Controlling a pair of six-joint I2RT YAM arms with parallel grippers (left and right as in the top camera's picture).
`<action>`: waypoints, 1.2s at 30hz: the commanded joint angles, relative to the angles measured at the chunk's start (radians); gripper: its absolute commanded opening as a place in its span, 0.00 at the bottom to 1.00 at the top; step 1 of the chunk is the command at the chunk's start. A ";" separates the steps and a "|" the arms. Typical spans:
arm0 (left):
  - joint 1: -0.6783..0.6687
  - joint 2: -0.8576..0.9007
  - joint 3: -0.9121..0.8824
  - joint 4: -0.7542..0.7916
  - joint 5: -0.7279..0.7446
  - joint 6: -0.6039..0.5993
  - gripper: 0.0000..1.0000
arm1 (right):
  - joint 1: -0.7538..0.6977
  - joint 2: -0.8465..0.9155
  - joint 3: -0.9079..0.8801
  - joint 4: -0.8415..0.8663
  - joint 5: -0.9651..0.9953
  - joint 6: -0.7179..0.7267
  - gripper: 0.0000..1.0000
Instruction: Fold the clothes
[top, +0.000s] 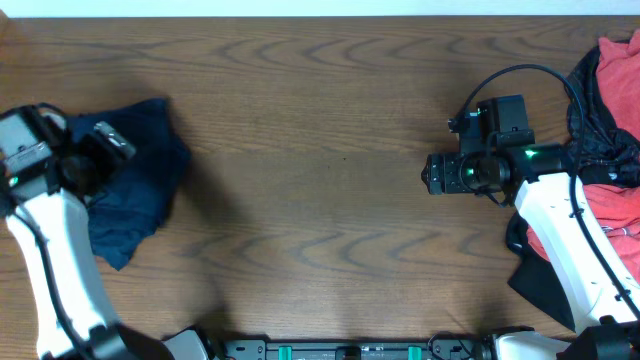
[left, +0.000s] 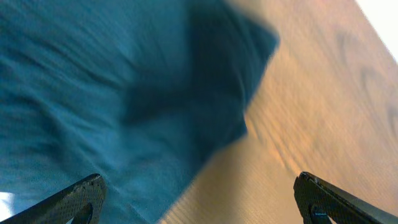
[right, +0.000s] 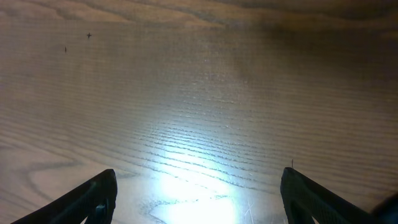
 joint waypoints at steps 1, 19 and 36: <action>-0.083 0.079 0.007 -0.029 0.121 0.009 0.98 | -0.008 -0.008 0.014 0.013 0.000 -0.002 0.82; -0.745 0.210 0.004 -0.356 0.013 0.176 0.98 | -0.017 -0.006 0.014 0.055 0.086 0.043 0.99; -1.064 -0.691 -0.473 0.164 -0.461 0.033 0.98 | 0.109 -0.941 -0.470 0.290 0.393 0.186 0.99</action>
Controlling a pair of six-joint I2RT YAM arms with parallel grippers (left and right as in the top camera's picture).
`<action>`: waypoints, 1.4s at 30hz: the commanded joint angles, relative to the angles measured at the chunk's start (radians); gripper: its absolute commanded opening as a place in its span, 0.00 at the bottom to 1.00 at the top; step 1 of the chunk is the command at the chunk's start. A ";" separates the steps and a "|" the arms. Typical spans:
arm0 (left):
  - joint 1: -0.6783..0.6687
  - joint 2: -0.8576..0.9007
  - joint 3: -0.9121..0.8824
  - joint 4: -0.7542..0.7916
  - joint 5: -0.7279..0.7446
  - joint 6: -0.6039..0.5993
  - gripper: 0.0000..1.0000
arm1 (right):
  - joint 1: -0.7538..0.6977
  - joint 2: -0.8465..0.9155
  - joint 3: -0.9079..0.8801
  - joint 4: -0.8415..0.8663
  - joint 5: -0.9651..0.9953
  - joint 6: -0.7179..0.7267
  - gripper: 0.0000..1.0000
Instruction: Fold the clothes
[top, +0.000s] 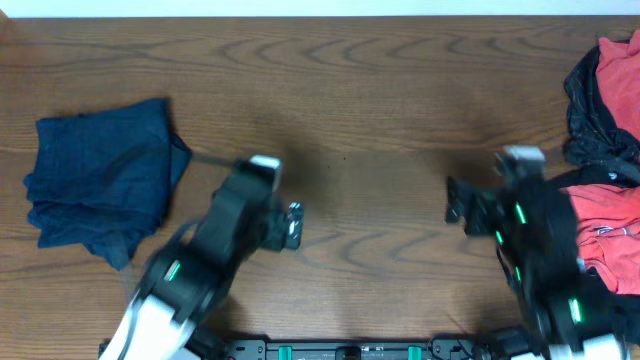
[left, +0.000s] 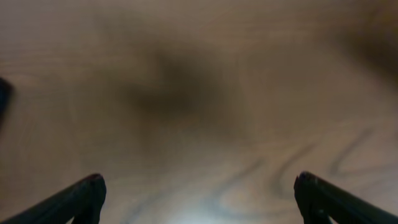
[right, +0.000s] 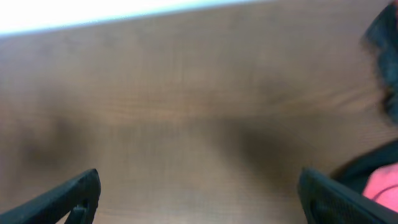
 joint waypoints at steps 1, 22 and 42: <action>-0.005 -0.153 -0.073 0.042 -0.158 -0.022 0.98 | 0.008 -0.197 -0.096 0.021 0.091 0.031 0.99; -0.005 -0.356 -0.074 0.021 -0.166 -0.023 0.98 | 0.008 -0.456 -0.120 -0.511 0.091 0.034 0.99; -0.005 -0.356 -0.074 0.021 -0.166 -0.022 0.98 | -0.150 -0.633 -0.373 -0.045 0.012 -0.137 0.99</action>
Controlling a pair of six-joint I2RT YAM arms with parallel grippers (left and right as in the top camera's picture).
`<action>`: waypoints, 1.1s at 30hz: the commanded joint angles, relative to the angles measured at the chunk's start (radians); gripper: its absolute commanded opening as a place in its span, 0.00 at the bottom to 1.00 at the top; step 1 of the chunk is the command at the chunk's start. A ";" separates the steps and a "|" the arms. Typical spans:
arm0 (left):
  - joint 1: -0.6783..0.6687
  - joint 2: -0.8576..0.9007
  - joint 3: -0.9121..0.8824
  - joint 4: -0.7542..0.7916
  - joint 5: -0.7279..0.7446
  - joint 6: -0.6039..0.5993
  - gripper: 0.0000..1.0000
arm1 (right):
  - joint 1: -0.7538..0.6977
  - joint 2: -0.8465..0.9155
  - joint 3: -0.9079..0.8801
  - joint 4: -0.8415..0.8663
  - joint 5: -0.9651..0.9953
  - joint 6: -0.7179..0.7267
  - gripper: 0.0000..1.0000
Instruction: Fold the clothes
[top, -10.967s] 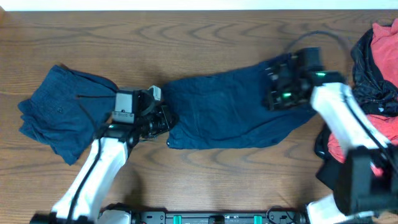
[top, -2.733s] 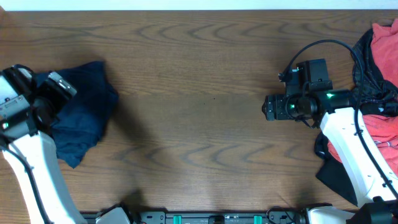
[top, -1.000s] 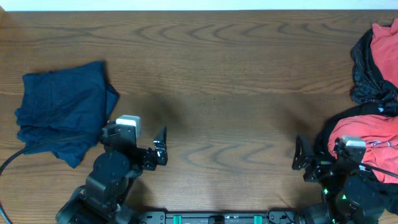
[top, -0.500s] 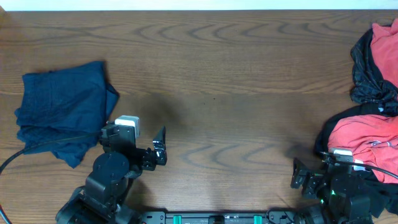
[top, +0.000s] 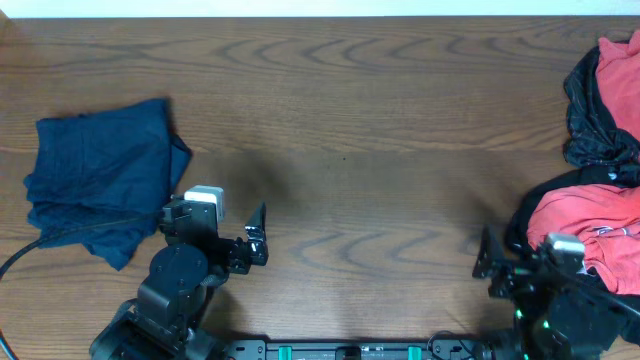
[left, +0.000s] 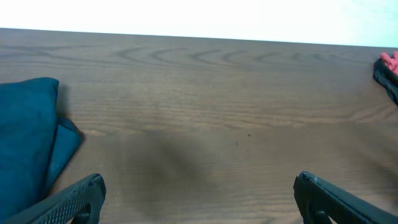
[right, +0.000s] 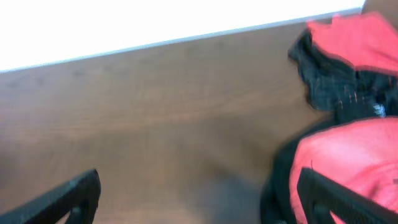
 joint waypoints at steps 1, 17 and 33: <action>-0.004 -0.001 -0.006 -0.001 -0.012 -0.005 0.98 | -0.016 -0.007 -0.109 0.137 -0.026 -0.078 0.99; -0.004 -0.001 -0.006 -0.001 -0.012 -0.005 0.98 | -0.015 -0.006 -0.394 0.640 -0.041 -0.158 0.99; -0.004 -0.001 -0.006 -0.001 -0.012 -0.005 0.98 | -0.014 0.011 -0.390 0.640 -0.049 -0.157 0.99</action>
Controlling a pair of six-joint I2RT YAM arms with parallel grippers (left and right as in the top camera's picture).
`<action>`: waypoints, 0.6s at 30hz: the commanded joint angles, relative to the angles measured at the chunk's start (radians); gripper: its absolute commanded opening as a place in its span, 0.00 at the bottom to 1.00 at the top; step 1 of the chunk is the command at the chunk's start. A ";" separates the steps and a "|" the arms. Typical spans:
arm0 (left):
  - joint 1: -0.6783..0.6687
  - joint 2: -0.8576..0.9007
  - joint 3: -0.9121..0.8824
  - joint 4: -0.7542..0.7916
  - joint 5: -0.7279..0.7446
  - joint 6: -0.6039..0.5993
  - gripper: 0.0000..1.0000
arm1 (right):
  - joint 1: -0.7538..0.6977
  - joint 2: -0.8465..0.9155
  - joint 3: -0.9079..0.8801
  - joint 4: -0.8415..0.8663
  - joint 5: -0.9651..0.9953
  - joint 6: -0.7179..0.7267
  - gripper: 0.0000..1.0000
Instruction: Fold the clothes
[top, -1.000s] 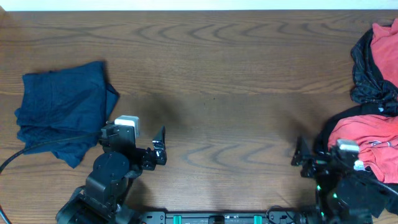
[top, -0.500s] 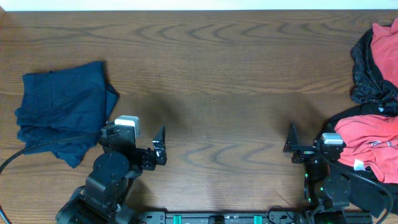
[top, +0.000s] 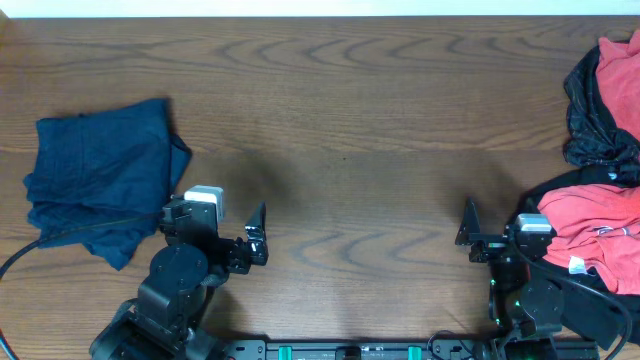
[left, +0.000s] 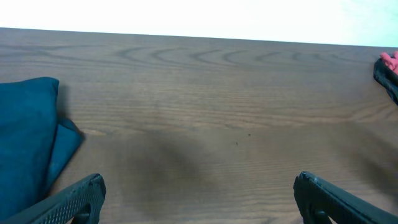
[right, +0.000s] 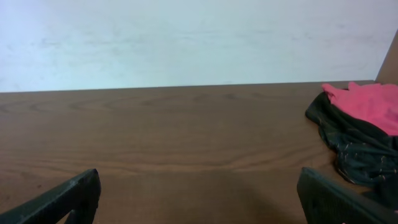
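Note:
A folded dark blue garment (top: 95, 178) lies at the table's left side; its edge shows in the left wrist view (left: 28, 134). A heap of red and black clothes (top: 600, 150) sits at the right edge, partly seen in the right wrist view (right: 357, 127). My left gripper (top: 258, 235) is pulled back near the front edge, open, nothing between its fingers (left: 81, 196). My right gripper (top: 468, 232) is also back at the front, open and empty, its fingers (right: 74, 193) wide apart.
The brown wooden table (top: 340, 130) stretches between the two piles. A white wall (right: 186, 37) rises behind the far edge. Both arm bases stand at the front edge.
The right arm has drawn a little left and levelled, its camera now facing the far wall. The left arm and the clothes have not moved.
My left gripper was open over the blue garment at the left, and my right gripper open over bare table by the red pile. Then both arms were nearer the front. Now both rest at the front edge, open, with the blue garment folded at left.

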 joint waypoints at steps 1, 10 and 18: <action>-0.004 -0.001 -0.005 0.000 -0.012 -0.005 0.98 | -0.011 0.020 -0.002 -0.003 -0.014 -0.015 0.99; -0.004 -0.001 -0.005 0.000 -0.012 -0.005 0.98 | -0.010 0.025 -0.003 -0.006 -0.041 -0.019 0.99; -0.004 -0.001 -0.005 0.000 -0.012 -0.005 0.98 | -0.010 0.027 -0.003 -0.010 -0.041 -0.019 0.99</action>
